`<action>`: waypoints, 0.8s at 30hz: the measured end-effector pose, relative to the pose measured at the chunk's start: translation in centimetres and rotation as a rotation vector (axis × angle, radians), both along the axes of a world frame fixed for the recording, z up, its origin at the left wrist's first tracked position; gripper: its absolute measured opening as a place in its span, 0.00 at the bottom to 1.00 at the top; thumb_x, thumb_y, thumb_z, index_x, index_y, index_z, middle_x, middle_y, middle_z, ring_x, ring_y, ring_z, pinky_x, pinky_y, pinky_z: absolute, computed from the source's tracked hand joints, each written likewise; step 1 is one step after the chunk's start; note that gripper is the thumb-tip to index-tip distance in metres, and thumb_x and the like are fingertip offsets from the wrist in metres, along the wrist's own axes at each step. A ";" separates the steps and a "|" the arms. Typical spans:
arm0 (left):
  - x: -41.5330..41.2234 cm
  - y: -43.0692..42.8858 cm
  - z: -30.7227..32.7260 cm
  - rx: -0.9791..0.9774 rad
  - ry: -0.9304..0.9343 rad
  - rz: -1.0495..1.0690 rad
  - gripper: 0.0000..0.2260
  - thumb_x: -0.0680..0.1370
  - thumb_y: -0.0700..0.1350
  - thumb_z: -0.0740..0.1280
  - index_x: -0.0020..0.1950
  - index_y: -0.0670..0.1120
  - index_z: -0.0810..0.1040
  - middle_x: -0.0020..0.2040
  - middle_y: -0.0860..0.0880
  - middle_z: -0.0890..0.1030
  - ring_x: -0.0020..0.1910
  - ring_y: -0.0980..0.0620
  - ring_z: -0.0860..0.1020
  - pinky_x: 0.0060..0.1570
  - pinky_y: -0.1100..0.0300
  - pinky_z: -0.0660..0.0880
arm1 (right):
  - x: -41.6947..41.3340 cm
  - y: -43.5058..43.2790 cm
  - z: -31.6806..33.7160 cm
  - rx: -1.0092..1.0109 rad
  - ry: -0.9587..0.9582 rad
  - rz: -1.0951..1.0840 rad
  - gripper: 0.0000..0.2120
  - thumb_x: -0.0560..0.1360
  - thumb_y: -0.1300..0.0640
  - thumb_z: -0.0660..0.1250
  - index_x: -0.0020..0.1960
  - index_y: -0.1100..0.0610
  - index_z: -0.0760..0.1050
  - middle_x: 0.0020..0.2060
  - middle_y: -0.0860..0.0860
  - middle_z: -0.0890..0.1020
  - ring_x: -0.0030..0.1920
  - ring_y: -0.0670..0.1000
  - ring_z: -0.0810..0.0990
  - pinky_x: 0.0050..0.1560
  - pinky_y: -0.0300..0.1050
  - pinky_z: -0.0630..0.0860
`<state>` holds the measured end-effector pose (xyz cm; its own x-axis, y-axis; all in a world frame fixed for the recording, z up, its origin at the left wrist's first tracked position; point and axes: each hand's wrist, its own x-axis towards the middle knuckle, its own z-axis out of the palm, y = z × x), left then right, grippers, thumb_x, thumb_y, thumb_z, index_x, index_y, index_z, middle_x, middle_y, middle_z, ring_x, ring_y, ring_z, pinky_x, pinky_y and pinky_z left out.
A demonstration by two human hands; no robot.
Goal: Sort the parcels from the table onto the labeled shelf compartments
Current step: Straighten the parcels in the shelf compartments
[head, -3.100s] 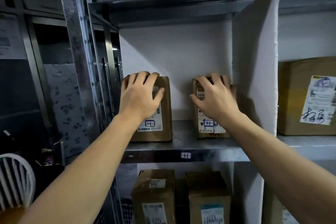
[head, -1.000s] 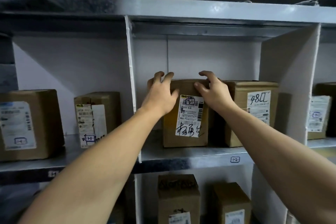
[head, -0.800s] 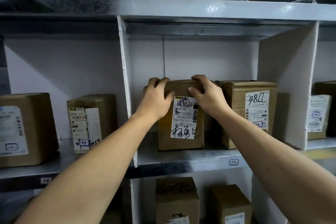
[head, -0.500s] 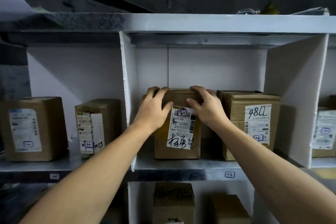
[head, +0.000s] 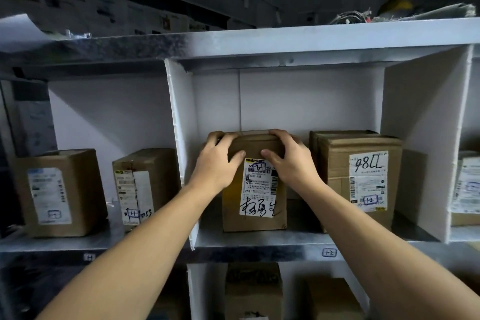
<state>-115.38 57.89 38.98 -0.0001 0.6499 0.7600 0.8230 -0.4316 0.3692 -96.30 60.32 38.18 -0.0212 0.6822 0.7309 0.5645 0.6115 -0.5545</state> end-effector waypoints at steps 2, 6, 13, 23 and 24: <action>-0.2 0.3 0.0 0.002 -0.015 -0.013 0.19 0.78 0.53 0.67 0.68 0.53 0.73 0.65 0.47 0.72 0.62 0.44 0.73 0.58 0.58 0.67 | 0.0 0.2 -0.1 0.011 -0.022 -0.013 0.25 0.77 0.49 0.71 0.72 0.48 0.69 0.61 0.52 0.77 0.53 0.44 0.73 0.46 0.29 0.68; -0.6 0.6 0.2 0.027 -0.014 -0.036 0.19 0.77 0.53 0.68 0.67 0.53 0.75 0.63 0.47 0.72 0.61 0.46 0.73 0.56 0.62 0.67 | 0.0 0.2 0.1 0.016 -0.003 -0.030 0.26 0.76 0.47 0.72 0.72 0.47 0.69 0.61 0.51 0.77 0.54 0.45 0.73 0.51 0.35 0.71; -0.4 0.5 0.0 0.056 -0.026 -0.062 0.18 0.78 0.52 0.68 0.67 0.50 0.75 0.63 0.45 0.73 0.61 0.45 0.73 0.57 0.59 0.68 | 0.0 -0.1 -0.5 0.023 0.003 -0.053 0.27 0.76 0.47 0.72 0.72 0.47 0.68 0.61 0.51 0.76 0.54 0.45 0.72 0.48 0.32 0.69; -0.2 -0.9 1.6 0.176 0.059 -0.013 0.20 0.79 0.56 0.64 0.68 0.50 0.73 0.66 0.47 0.73 0.64 0.45 0.71 0.58 0.51 0.72 | 0.0 -5.1 1.9 0.274 -0.305 -0.317 0.24 0.80 0.45 0.66 0.73 0.48 0.67 0.66 0.57 0.75 0.60 0.59 0.78 0.52 0.54 0.79; 0.1 -1.2 2.1 0.229 0.091 -0.023 0.19 0.79 0.55 0.64 0.68 0.49 0.74 0.65 0.47 0.74 0.64 0.46 0.71 0.58 0.50 0.72 | 0.6 -5.9 2.4 0.335 -0.336 -0.347 0.22 0.80 0.46 0.66 0.71 0.51 0.69 0.62 0.57 0.77 0.57 0.59 0.79 0.49 0.53 0.79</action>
